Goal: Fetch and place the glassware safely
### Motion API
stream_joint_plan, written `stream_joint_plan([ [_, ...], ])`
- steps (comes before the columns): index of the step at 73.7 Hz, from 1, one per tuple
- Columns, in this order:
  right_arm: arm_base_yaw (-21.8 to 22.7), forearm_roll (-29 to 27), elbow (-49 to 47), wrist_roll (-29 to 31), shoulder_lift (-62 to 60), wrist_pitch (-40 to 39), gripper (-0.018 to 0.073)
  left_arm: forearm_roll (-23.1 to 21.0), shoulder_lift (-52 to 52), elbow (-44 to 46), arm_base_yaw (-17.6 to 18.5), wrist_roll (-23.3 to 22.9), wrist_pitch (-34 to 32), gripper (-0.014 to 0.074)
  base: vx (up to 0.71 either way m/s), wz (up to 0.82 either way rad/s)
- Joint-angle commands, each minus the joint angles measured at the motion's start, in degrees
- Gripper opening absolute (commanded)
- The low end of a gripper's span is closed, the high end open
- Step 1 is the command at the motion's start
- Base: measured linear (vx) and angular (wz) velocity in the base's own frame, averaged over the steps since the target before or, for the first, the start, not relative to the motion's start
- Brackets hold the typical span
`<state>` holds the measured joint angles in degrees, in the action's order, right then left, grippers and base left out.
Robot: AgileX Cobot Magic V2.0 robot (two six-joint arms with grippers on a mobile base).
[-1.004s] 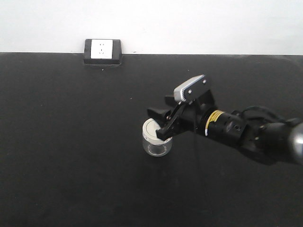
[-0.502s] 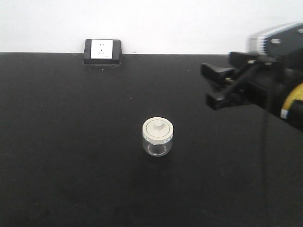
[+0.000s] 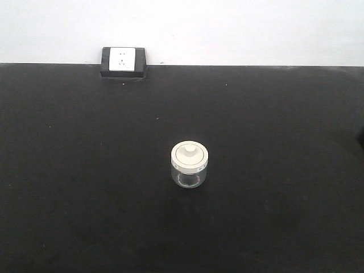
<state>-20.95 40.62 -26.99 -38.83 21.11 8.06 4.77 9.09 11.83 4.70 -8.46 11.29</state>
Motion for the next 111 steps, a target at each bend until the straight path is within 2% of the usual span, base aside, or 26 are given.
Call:
stream_joint_plan([
  [1, 0.08, -0.55, 0.95, -0.02, -6.48, 4.02, 0.0454, -0.40, 0.92, 1.57, 0.15, -0.10, -4.03, -0.0007, 0.00, 0.00],
  [11, 0.08, -4.88, 3.50, 2.05, -14.84, 11.76, 0.0447, -0.40, 0.92, 1.57, 0.15, -0.10, -4.03, -0.0007, 0.00, 0.00],
  [24, 0.08, -12.46, 6.22, 11.03, -20.23, 18.74, 0.0414, -0.40, 0.92, 1.57, 0.15, -0.10, -4.03, -0.0007, 0.00, 0.00],
  [39, 0.08, -19.77, 6.72, 19.13, -20.45, 17.73, 0.0370, -0.40, 0.92, 1.57, 0.15, -0.10, -4.03, -0.0007, 0.00, 0.00],
  [55, 0.08, -20.64, 6.72, 21.41, -20.45, 17.73, 0.0320, -0.40, 0.92, 1.57, 0.15, -0.10, -4.03, -0.0007, 0.00, 0.00],
  [64, 0.08, -20.76, 6.72, 21.41, -20.45, 17.73, 0.0252, -0.40, 0.92, 1.57, 0.15, -0.10, -4.03, -0.0007, 0.00, 0.00],
  [72, 0.08, -20.76, 6.84, 21.47, -20.45, 17.78, 0.0146, -0.40, 0.92, 1.57, 0.15, -0.10, -4.03, -0.0007, 0.00, 0.00],
  [80, 0.08, -20.76, 6.84, 21.66, -20.45, 17.83, -0.0013, -0.40, 0.92, 1.57, 0.15, -0.10, -4.03, -0.0007, 0.00, 0.00],
  [111, 0.08, -22.06, 6.84, 21.51, -20.45, 18.01, -0.0008, -0.40, 0.92, 1.57, 0.15, -0.10, -4.03, -0.0007, 0.00, 0.00],
])
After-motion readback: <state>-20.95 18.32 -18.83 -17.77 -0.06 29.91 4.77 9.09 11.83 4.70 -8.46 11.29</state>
